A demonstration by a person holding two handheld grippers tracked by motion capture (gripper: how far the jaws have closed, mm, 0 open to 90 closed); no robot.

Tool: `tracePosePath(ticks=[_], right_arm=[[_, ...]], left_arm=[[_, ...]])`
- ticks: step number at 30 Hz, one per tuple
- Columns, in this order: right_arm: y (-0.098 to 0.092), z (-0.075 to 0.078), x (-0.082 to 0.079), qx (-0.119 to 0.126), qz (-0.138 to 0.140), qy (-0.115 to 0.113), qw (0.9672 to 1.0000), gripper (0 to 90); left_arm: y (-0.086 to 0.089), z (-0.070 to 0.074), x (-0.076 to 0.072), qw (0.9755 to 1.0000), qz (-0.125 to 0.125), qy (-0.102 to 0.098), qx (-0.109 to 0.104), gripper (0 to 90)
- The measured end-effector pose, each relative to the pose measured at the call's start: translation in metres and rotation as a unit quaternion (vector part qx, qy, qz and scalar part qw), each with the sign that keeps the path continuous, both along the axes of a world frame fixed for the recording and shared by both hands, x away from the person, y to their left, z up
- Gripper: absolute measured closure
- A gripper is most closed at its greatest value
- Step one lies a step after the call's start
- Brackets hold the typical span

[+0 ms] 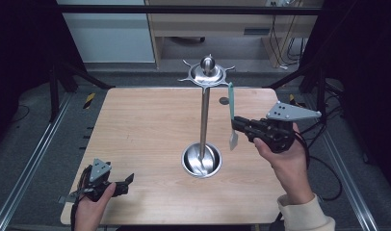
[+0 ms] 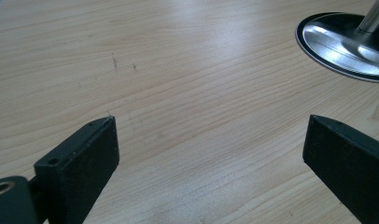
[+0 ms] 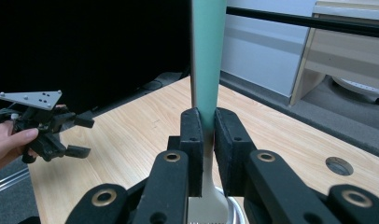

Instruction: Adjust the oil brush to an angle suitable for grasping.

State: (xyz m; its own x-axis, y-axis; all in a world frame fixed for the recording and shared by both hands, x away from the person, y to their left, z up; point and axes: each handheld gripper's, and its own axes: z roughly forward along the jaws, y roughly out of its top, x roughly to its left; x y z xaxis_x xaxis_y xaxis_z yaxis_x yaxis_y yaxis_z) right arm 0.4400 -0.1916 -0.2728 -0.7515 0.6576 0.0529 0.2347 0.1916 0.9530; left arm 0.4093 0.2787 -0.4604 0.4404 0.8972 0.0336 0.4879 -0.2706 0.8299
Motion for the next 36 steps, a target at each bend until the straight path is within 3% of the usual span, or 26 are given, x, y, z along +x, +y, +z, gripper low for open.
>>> tracePosePath(ticks=[20,27,28,30,31,32,33,34,35,36], right_arm=[[0.002,-0.001,0.005,0.005,0.003,0.006,1.0000,81.0],[-0.007,-0.007,0.006,0.006,-0.015,0.002,0.9999,60.4],[-0.011,-0.011,0.006,0.000,-0.034,0.000,0.9994,51.2],[-0.014,-0.014,0.006,-0.007,-0.047,-0.002,0.9989,47.4],[-0.019,-0.019,0.007,-0.021,-0.075,-0.008,0.9969,40.1],[-0.019,-0.019,0.007,-0.021,-0.075,-0.008,0.9969,40.1],[-0.022,-0.022,0.007,-0.030,-0.100,-0.011,0.9945,34.0],[-0.029,-0.030,0.011,-0.051,-0.155,-0.015,0.9865,26.7],[-0.029,-0.030,0.011,-0.051,-0.155,-0.015,0.9865,26.7],[-0.033,-0.033,0.012,-0.055,-0.172,-0.015,0.9834,23.4]], left_arm=[[0.004,-0.001,0.001,1.0000,0.007,0.000,-0.007,3.2],[0.005,0.001,0.001,0.9997,0.007,-0.010,-0.021,3.2],[0.007,0.002,0.001,0.9996,0.005,-0.016,-0.023,3.1],[0.007,0.003,0.001,0.9996,0.004,-0.019,-0.023,2.8],[0.008,0.003,0.000,0.9994,0.006,-0.022,-0.025,2.7],[0.009,0.004,0.000,0.9994,0.006,-0.023,-0.026,2.7],[0.009,0.004,0.000,0.9992,0.007,-0.026,-0.029,2.7],[0.010,0.004,0.000,0.9992,0.006,-0.029,-0.028,2.2],[0.010,0.005,0.000,0.9992,0.005,-0.030,-0.028,2.2],[0.010,0.005,0.000,0.9991,0.005,-0.031,-0.028,2.2]])
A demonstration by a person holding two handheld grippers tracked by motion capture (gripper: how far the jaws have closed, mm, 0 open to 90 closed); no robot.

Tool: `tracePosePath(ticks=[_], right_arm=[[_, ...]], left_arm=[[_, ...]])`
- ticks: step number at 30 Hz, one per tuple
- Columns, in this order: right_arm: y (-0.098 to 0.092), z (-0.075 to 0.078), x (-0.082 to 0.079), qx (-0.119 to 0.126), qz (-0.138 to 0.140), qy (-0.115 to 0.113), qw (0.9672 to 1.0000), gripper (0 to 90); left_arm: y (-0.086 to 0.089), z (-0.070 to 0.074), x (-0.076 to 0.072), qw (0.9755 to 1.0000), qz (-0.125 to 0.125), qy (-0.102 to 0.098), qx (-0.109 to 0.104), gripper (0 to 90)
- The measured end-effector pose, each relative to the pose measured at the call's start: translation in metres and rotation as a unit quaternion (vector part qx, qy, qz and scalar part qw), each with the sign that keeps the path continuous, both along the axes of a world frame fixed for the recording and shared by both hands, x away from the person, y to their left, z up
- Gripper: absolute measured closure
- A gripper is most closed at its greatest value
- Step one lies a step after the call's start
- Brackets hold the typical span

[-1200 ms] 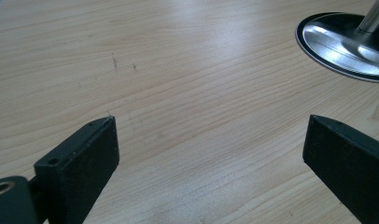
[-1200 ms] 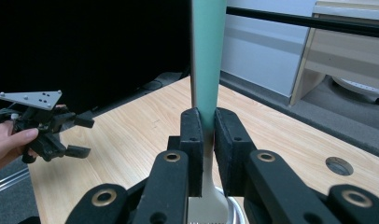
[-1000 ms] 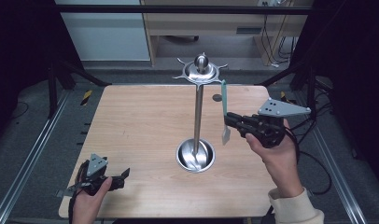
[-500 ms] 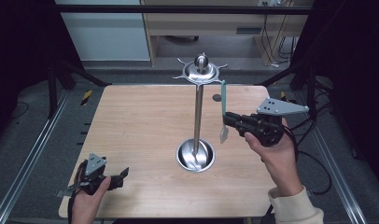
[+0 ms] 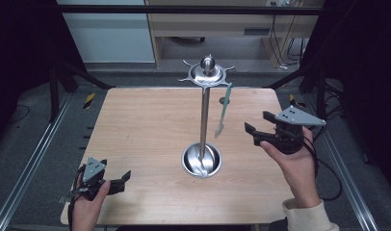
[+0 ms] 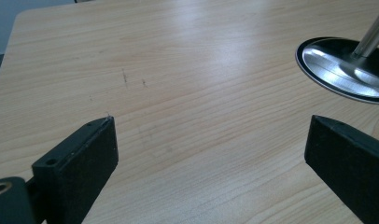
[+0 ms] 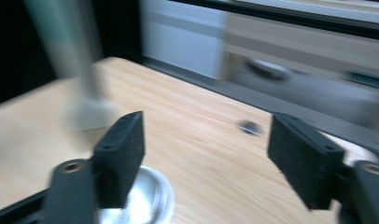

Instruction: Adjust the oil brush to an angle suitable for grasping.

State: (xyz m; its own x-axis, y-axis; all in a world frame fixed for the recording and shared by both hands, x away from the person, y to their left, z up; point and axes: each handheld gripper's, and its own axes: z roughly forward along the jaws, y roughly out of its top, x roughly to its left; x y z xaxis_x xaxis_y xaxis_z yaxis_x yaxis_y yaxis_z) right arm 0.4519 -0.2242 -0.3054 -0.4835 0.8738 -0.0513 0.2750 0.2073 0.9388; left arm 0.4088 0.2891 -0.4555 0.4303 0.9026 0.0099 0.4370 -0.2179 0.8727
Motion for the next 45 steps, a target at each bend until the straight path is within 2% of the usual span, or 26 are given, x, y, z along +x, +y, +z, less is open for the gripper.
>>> tracePosePath(ticks=[2,3,6,7,10,11,13,18,20,21,26,38,41,45], right_arm=[[-0.009,-0.009,0.005,0.001,-0.030,0.005,0.9995,18.6],[-0.017,-0.019,0.011,0.000,-0.059,0.010,0.9982,13.8],[-0.021,-0.028,0.016,-0.002,-0.073,0.012,0.9973,10.4],[-0.024,-0.040,0.022,-0.004,-0.081,0.017,0.9965,8.3],[-0.025,-0.049,0.027,-0.002,-0.079,0.026,0.9965,8.3],[-0.026,-0.054,0.030,-0.009,-0.079,0.030,0.9964,8.3],[-0.026,-0.064,0.034,-0.019,-0.093,0.030,0.9950,10.1],[-0.027,-0.091,0.038,-0.024,-0.118,0.034,0.9921,12.0],[-0.029,-0.101,0.039,-0.035,-0.132,0.037,0.9899,12.1],[-0.032,-0.109,0.038,-0.044,-0.144,0.043,0.9877,12.4],[-0.039,-0.124,0.038,-0.040,-0.151,0.063,0.9857,12.7],[-0.049,-0.132,0.036,-0.050,-0.171,0.071,0.9814,12.8],[-0.051,-0.134,0.036,-0.045,-0.177,0.076,0.9803,12.6],[-0.052,-0.134,0.035,-0.044,-0.177,0.078,0.9802,12.6]], left_arm=[[0.001,0.000,0.000,1.0000,-0.001,-0.004,0.001,2.2],[0.001,0.000,0.000,1.0000,-0.001,-0.005,0.001,2.2],[0.002,0.000,-0.001,1.0000,0.000,-0.006,0.004,2.2],[0.003,0.000,-0.001,1.0000,0.001,-0.007,0.003,2.2],[0.004,0.001,0.000,1.0000,0.003,-0.009,0.002,2.2],[0.005,0.001,0.000,0.9999,0.003,-0.010,0.004,2.2],[0.006,0.001,0.000,0.9999,0.004,-0.009,0.003,2.2],[0.005,0.002,-0.001,0.9998,0.003,-0.013,0.011,2.2],[0.004,0.002,-0.001,0.9998,0.001,-0.015,0.013,2.2],[0.004,0.002,0.000,0.9998,0.001,-0.016,0.015,2.2],[0.003,0.002,0.000,0.9997,-0.001,-0.015,0.018,2.1],[0.000,0.004,0.000,0.9995,-0.007,-0.022,0.022,2.1],[0.000,0.003,0.000,0.9995,-0.009,-0.021,0.024,2.1],[-0.001,0.004,0.000,0.9994,-0.010,-0.023,0.025,2.1]])
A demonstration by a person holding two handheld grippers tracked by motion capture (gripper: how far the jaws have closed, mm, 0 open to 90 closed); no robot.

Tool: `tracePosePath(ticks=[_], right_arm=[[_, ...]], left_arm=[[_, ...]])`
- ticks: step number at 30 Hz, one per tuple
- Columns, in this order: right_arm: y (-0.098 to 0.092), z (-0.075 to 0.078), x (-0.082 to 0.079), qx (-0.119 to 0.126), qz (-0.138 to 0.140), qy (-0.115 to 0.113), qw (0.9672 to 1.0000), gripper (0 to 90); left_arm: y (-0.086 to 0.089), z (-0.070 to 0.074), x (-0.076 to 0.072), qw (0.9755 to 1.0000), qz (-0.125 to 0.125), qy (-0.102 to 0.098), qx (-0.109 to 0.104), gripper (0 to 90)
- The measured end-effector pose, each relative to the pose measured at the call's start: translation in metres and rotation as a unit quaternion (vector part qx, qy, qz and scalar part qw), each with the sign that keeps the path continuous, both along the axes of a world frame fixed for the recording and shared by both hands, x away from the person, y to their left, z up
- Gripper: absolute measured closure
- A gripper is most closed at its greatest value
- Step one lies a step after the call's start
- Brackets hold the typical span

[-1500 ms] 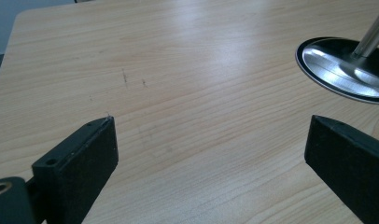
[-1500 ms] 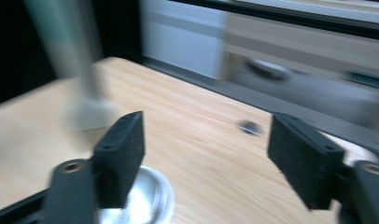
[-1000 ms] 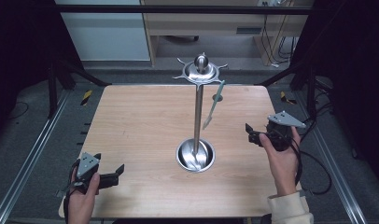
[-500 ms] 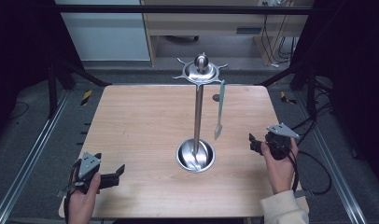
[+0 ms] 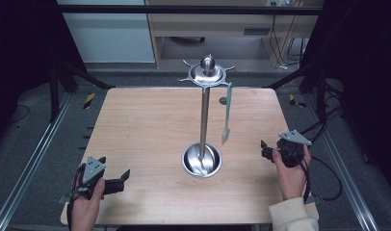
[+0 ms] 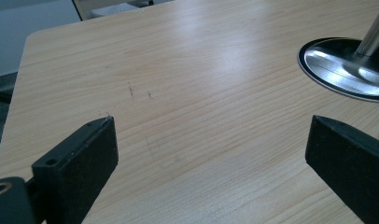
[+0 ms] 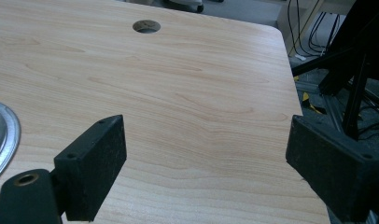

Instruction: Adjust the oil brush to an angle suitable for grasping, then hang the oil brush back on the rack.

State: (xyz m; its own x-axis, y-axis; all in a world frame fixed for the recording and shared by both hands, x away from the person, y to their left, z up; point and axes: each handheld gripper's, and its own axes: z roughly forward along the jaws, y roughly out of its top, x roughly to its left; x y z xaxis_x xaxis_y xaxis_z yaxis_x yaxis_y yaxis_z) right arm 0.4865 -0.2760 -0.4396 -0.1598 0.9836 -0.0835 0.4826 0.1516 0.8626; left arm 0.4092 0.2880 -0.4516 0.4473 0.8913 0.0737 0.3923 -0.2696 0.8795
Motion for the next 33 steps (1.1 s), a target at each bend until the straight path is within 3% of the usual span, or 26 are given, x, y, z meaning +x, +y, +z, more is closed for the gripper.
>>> tracePosePath(ticks=[8,16,26,33], right_arm=[[-0.005,0.003,-0.004,0.006,-0.011,-0.010,0.9999,12.6],[-0.004,0.005,-0.002,-0.002,-0.015,-0.016,0.9998,12.3],[-0.009,0.012,-0.006,0.009,-0.022,-0.048,0.9986,9.6],[-0.012,0.006,-0.001,0.032,-0.018,-0.032,0.9988,8.7]], left_arm=[[-0.001,0.002,-0.004,0.9999,-0.001,-0.007,0.008,1.8],[0.005,0.000,0.002,1.0000,0.009,-0.003,0.000,1.9],[0.005,0.000,0.001,0.9999,0.013,-0.002,0.005,1.9],[0.005,-0.001,0.004,0.9999,0.014,0.000,0.003,1.9]])
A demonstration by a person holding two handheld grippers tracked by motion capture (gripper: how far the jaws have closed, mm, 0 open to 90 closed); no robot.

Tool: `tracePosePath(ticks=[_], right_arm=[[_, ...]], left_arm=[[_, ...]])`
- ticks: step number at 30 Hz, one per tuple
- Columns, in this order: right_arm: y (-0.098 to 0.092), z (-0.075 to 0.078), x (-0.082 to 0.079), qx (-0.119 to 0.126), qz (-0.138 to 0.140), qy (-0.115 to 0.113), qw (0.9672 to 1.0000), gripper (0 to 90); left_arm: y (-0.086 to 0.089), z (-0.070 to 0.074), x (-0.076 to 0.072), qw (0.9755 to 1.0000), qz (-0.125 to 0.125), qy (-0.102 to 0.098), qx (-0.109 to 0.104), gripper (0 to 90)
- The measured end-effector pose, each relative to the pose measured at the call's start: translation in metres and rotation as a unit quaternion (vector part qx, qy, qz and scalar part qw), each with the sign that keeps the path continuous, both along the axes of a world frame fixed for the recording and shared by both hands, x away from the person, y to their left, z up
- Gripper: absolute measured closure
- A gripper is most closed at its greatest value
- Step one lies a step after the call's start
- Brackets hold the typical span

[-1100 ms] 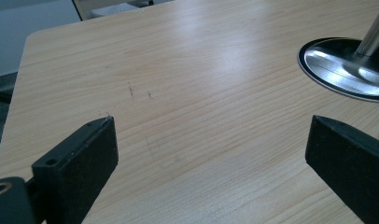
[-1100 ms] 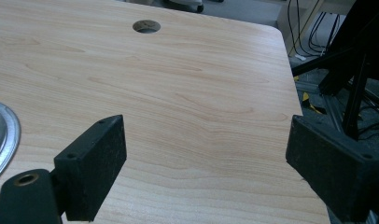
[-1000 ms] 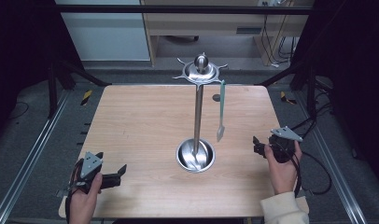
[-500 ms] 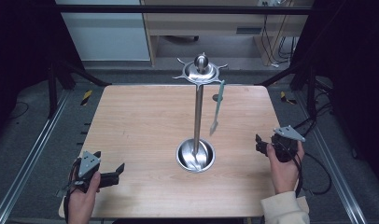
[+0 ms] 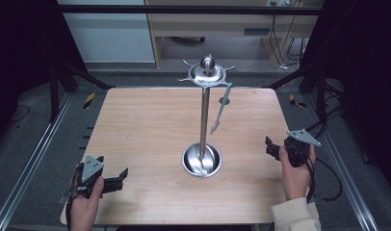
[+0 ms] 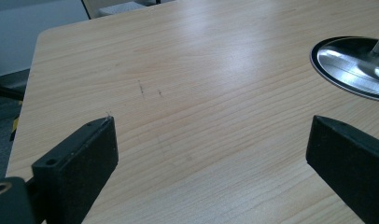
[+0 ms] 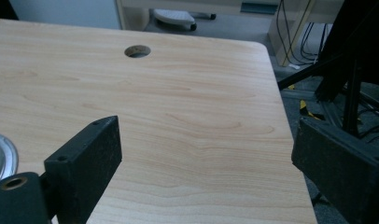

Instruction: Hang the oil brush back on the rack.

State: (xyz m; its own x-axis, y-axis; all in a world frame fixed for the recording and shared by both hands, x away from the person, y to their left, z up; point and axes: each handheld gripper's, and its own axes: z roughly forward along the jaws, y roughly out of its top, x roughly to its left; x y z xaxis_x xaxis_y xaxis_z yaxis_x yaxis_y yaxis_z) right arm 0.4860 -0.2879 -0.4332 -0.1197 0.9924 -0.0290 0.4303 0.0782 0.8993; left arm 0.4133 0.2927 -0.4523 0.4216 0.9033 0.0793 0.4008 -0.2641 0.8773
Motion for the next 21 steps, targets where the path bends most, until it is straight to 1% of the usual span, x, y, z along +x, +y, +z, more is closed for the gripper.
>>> tracePosePath(ticks=[1,3,6,9,11,14,16,17,21], right_arm=[[0.001,-0.001,0.001,0.001,0.003,0.005,1.0000,8.8],[0.002,-0.003,0.004,0.014,0.013,0.012,0.9997,8.9],[0.006,-0.006,0.007,0.012,0.031,0.019,0.9993,8.9],[0.011,-0.009,0.010,0.021,0.051,0.030,0.9980,8.9],[0.014,-0.012,0.012,0.024,0.060,0.043,0.9970,9.0],[0.021,-0.018,0.017,0.034,0.087,0.060,0.9938,9.0],[0.025,-0.020,0.020,0.039,0.098,0.073,0.9918,9.0],[0.029,-0.023,0.023,0.037,0.101,0.080,0.9910,9.1],[0.037,-0.029,0.030,0.030,0.118,0.097,0.9878,9.3]], left_arm=[[-0.001,0.000,0.000,1.0000,-0.002,-0.001,0.002,1.9],[-0.003,0.000,-0.001,0.9999,-0.008,0.001,0.007,1.9],[-0.005,0.001,-0.003,0.9999,-0.011,-0.002,0.010,1.9],[-0.005,0.001,-0.003,0.9998,-0.014,-0.002,0.012,1.8],[-0.006,0.001,-0.003,0.9998,-0.014,-0.002,0.010,1.8],[-0.007,0.001,-0.003,0.9998,-0.016,-0.002,0.014,1.8],[-0.007,0.001,-0.003,0.9997,-0.016,-0.002,0.016,1.8],[-0.007,0.001,-0.003,0.9997,-0.016,-0.003,0.017,1.8],[-0.006,0.000,-0.002,0.9998,-0.013,-0.001,0.015,1.8]])
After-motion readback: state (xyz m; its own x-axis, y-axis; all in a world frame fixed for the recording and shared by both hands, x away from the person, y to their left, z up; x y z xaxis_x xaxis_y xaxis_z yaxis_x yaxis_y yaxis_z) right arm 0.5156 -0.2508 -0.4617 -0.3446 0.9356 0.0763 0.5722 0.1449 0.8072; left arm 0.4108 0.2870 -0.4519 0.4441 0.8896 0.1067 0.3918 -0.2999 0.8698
